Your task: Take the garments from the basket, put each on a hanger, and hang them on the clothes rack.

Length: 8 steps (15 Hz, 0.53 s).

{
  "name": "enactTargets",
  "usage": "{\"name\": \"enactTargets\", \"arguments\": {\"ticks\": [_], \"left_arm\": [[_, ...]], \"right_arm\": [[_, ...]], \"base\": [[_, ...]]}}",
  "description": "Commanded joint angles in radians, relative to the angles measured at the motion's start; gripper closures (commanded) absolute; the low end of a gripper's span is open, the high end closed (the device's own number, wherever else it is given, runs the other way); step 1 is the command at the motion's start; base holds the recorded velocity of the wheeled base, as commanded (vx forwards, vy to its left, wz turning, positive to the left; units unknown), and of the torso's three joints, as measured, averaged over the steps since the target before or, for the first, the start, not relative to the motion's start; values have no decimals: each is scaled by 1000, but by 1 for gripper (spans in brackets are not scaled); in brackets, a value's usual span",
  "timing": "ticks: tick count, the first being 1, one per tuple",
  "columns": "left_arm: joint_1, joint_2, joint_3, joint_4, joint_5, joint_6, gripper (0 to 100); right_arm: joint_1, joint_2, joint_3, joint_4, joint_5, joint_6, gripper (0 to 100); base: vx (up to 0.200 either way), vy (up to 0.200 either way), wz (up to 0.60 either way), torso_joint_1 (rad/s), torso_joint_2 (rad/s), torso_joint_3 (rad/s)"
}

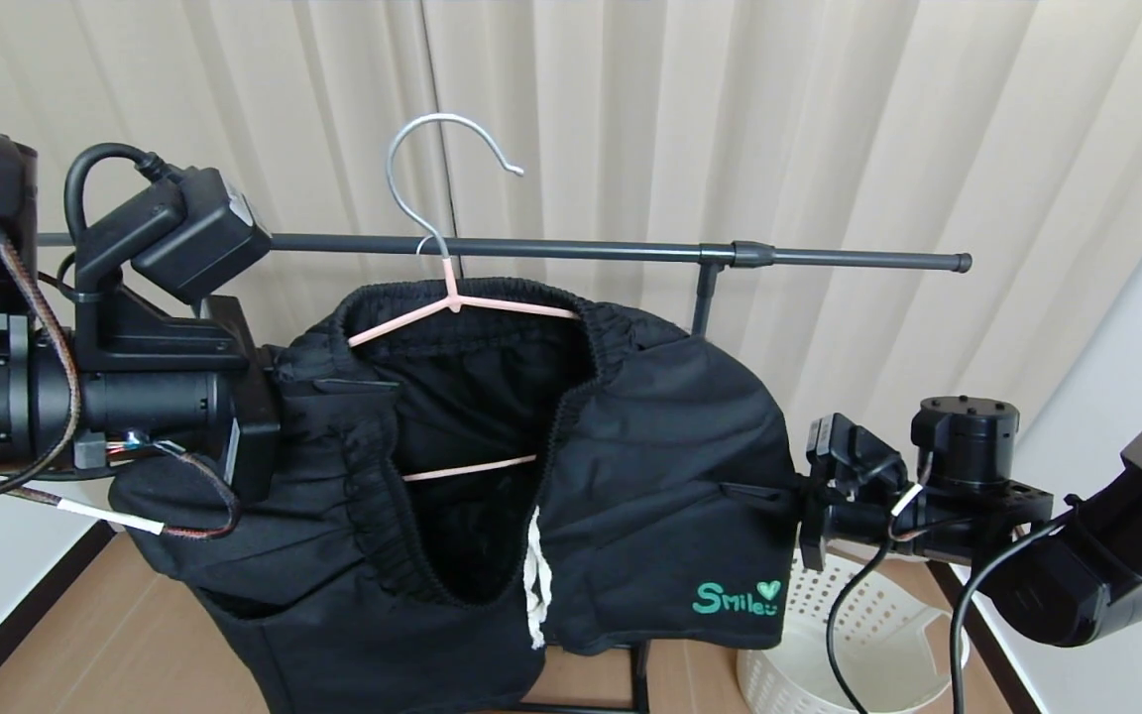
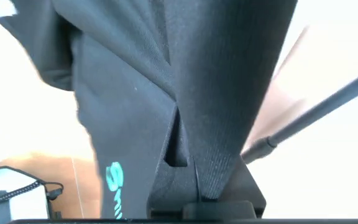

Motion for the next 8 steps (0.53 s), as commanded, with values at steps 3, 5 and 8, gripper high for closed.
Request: {"name": "enactTargets", "arguments": {"ticks": [3, 5, 8], "left_arm": [[14, -4, -3, 0, -1, -13, 100], [15, -2, 0, 0, 1, -24, 100], [35, 8, 3, 0, 1, -30, 100]], "right_arm": [[-12, 27, -16, 2, -12, 1, 100], [-12, 29, -19, 3, -19, 1, 100], [-10, 16, -13, 11, -24, 7, 100]], "base": [[0, 0, 0, 0, 0, 0], [0, 0, 0, 0, 0, 0], [0, 0, 0, 0, 0, 0]]}}
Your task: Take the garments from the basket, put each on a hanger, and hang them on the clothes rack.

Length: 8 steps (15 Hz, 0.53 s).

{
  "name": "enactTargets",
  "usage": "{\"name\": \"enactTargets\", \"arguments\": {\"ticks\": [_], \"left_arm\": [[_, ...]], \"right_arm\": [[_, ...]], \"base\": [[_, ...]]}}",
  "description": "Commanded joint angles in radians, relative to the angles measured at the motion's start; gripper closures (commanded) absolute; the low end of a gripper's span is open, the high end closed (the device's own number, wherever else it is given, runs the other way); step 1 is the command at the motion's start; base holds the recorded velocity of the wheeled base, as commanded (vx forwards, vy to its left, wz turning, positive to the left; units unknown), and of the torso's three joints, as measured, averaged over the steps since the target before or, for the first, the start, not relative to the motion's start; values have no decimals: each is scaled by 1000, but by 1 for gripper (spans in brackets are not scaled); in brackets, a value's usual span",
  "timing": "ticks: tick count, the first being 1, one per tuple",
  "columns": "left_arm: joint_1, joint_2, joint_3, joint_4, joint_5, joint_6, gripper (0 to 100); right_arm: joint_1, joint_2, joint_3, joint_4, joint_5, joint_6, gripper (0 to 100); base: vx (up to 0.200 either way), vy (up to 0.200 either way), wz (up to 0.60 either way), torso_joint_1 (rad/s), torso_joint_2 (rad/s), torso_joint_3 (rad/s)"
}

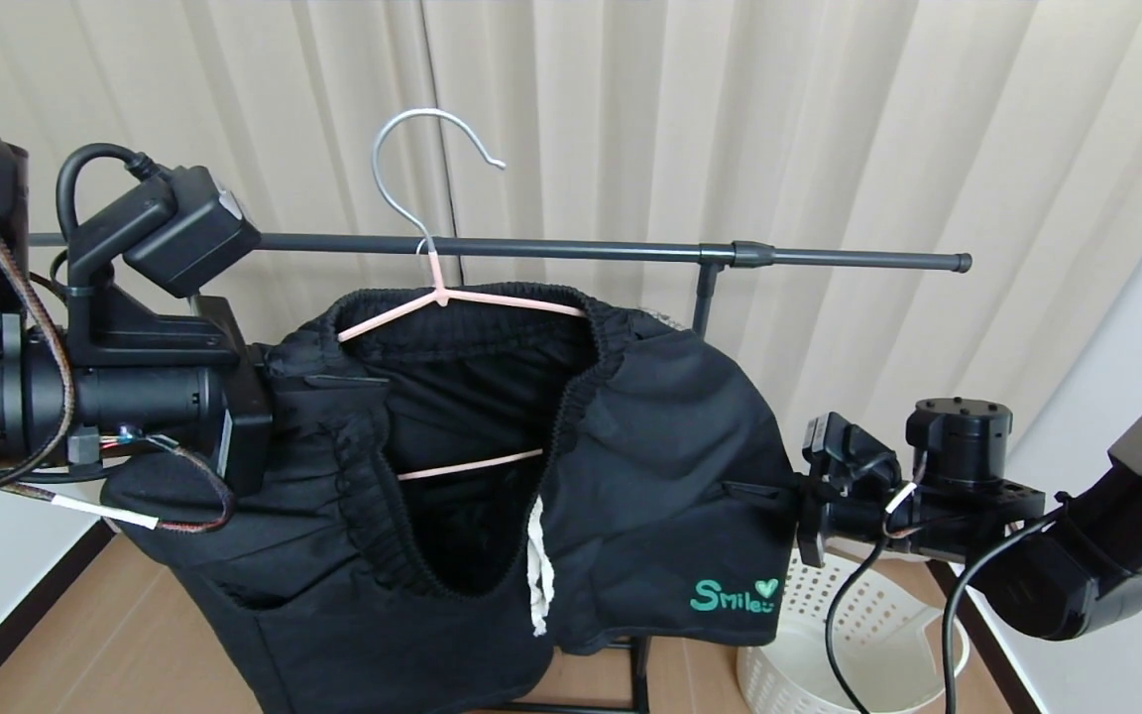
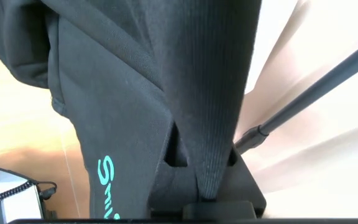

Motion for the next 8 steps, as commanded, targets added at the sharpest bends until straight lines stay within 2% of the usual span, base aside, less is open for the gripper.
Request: {"name": "enactTargets", "arguments": {"ticks": [1, 2, 5, 6, 8], "left_arm": [[13, 14, 7, 0, 1, -1, 100], [18, 28, 14, 0, 4, -13, 100], [12, 69, 12, 0, 11, -83, 100], [5, 89, 9, 0, 14, -94, 100], [-4, 144, -13, 0, 42, -125, 100]], "right_arm": [[1, -6, 10, -10, 0, -6, 100], [2, -17, 18, -21, 0, -12, 0], [2, -95, 10, -18, -15, -2, 0], [2, -131, 10, -18, -31, 24, 0], [18, -206, 10, -19, -84, 146, 0]], "base": [[0, 0, 0, 0, 0, 0], [0, 0, 0, 0, 0, 0], [0, 0, 0, 0, 0, 0], [0, 0, 0, 0, 0, 0], [0, 0, 0, 0, 0, 0]]}}
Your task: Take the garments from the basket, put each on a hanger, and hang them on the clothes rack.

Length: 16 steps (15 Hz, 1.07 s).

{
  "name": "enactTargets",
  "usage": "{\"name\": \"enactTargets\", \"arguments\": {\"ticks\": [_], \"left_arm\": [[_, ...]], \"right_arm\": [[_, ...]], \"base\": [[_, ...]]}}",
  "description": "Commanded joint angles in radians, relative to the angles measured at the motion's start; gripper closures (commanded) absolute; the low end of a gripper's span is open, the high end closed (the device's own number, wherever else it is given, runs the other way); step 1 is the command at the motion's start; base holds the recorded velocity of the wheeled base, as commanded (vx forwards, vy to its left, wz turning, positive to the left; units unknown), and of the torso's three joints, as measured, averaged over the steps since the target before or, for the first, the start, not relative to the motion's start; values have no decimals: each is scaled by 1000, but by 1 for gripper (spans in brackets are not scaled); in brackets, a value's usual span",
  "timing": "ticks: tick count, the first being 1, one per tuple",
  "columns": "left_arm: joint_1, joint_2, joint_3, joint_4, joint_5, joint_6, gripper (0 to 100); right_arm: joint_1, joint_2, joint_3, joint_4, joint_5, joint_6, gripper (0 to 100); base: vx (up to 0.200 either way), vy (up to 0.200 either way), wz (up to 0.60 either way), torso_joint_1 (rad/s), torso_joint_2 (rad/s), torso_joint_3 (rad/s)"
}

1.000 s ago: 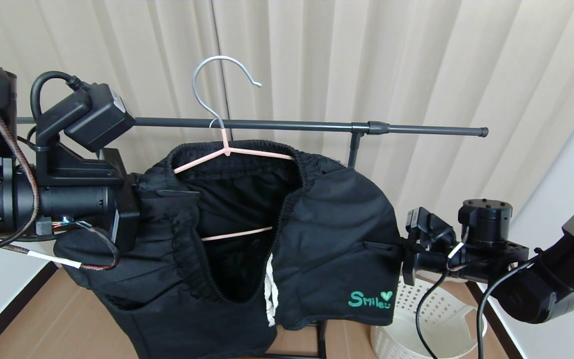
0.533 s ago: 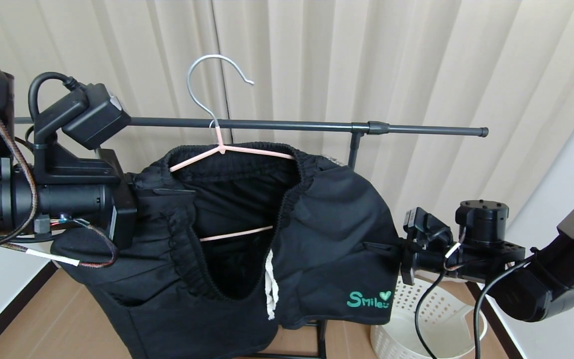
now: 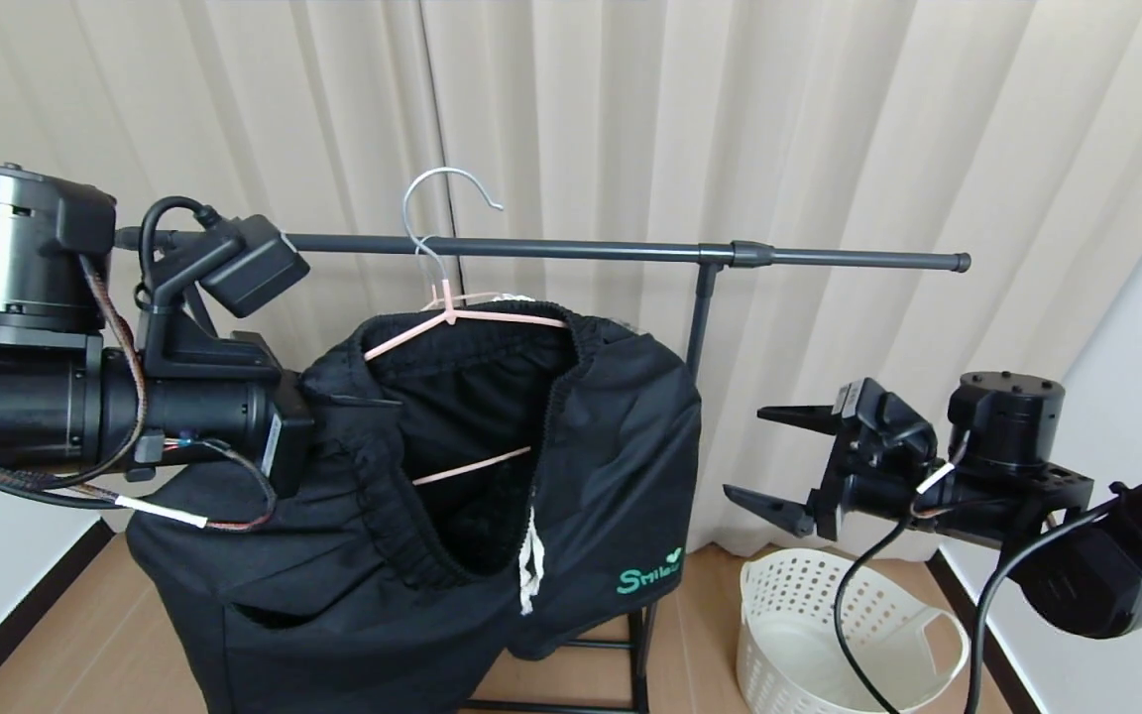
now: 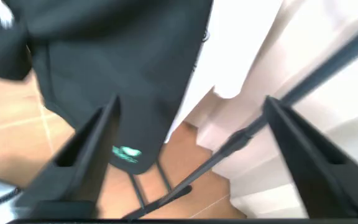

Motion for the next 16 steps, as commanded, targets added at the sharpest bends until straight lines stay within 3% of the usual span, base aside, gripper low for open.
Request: {"name": "enactTargets", "arguments": {"ticks": [1, 2, 3, 6, 12, 16], "left_arm": [[-29, 95, -39, -1, 47, -60, 100], [-38, 113, -53, -1, 68, -83, 100], [-68, 168, -106, -1, 129, -158, 100], [-116, 297, -241, 7, 237, -311, 100], [-130, 486, -421, 7, 286, -348, 100], [-128, 623, -577, 7, 321, -451, 100]], "right_arm": [[43, -124, -6, 0, -77, 117, 0], [61, -138, -12, 0, -108, 142, 0], [95, -168, -26, 1, -188, 202, 0], [116, -239, -26, 10, -211, 246, 0], [116, -254, -29, 10, -215, 246, 0], [116, -253, -29, 10, -215, 246, 0]], "base": [[0, 0, 0, 0, 0, 0], [0, 0, 0, 0, 0, 0], [0, 0, 0, 0, 0, 0], [0, 0, 0, 0, 0, 0], [0, 0, 0, 0, 0, 0], [0, 0, 0, 0, 0, 0]]}}
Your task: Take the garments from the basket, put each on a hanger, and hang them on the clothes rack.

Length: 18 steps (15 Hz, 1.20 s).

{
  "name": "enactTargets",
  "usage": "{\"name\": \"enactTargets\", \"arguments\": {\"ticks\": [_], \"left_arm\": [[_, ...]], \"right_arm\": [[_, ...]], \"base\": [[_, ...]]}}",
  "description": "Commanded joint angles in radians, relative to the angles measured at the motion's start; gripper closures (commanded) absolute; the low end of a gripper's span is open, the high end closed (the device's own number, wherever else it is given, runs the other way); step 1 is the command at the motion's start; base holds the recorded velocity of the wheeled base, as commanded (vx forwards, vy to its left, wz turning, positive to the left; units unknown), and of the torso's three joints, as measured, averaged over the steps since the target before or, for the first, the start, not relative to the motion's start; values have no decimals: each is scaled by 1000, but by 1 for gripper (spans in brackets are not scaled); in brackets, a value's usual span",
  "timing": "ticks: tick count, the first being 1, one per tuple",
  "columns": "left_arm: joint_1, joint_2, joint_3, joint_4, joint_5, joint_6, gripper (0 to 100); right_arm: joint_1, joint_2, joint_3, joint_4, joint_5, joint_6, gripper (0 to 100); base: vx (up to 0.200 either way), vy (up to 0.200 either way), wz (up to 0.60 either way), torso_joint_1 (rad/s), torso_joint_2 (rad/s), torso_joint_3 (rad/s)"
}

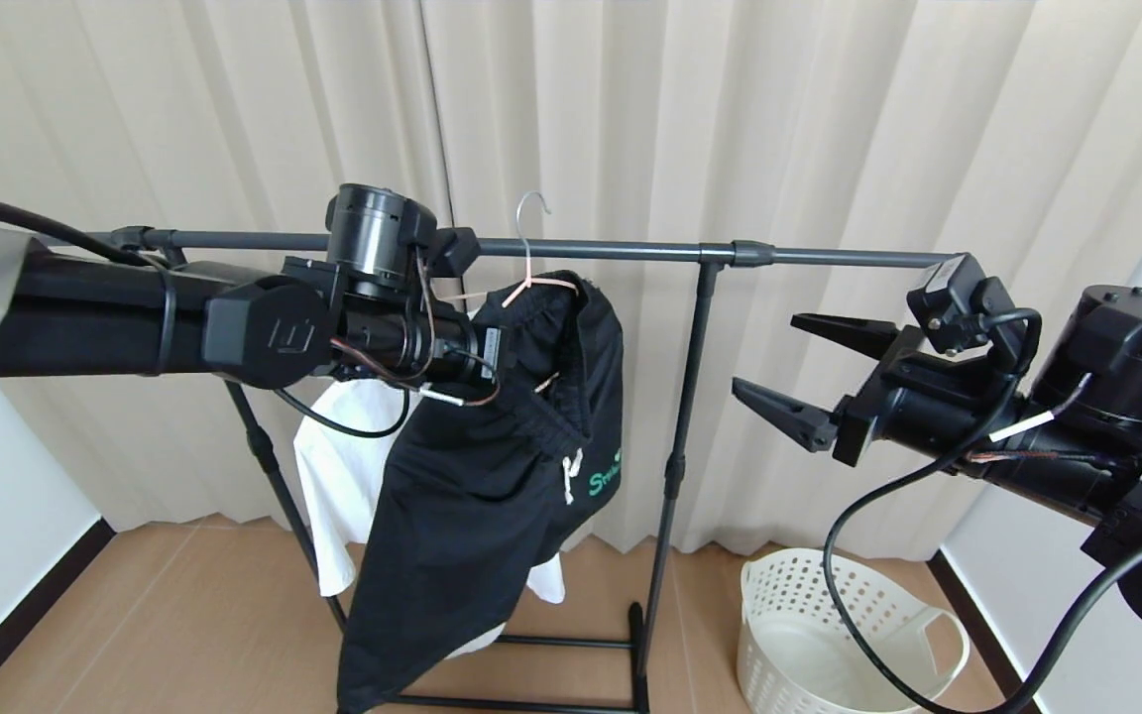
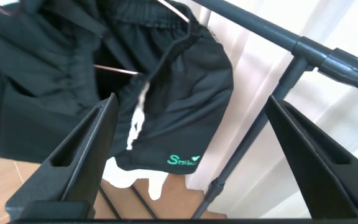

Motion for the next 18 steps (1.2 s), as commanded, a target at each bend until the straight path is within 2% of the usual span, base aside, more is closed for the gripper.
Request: {"name": "enactTargets", "arguments": {"ticks": [1, 5, 10, 12, 18], "left_arm": [[5, 93, -76, 0, 1, -26, 100], [8, 159, -145, -3, 2, -36, 100], [20, 228, -220, -5, 2, -77, 100], [23, 256, -266, -5, 2, -115, 100], [31, 299, -317, -2, 2, -115, 100]], "right_arm": [[1, 2, 0, -1, 1, -1, 0], [1, 5, 3, -1, 1, -1, 0], [1, 11, 5, -1, 1, -1, 0], [1, 12, 5, -1, 1, -1, 0], [1, 17, 6, -1, -4, -2, 0]], "base": [[0, 0, 0, 0, 0, 0], [0, 0, 0, 0, 0, 0], [0, 0, 0, 0, 0, 0], [0, 0, 0, 0, 0, 0], [0, 0, 0, 0, 0, 0]]}}
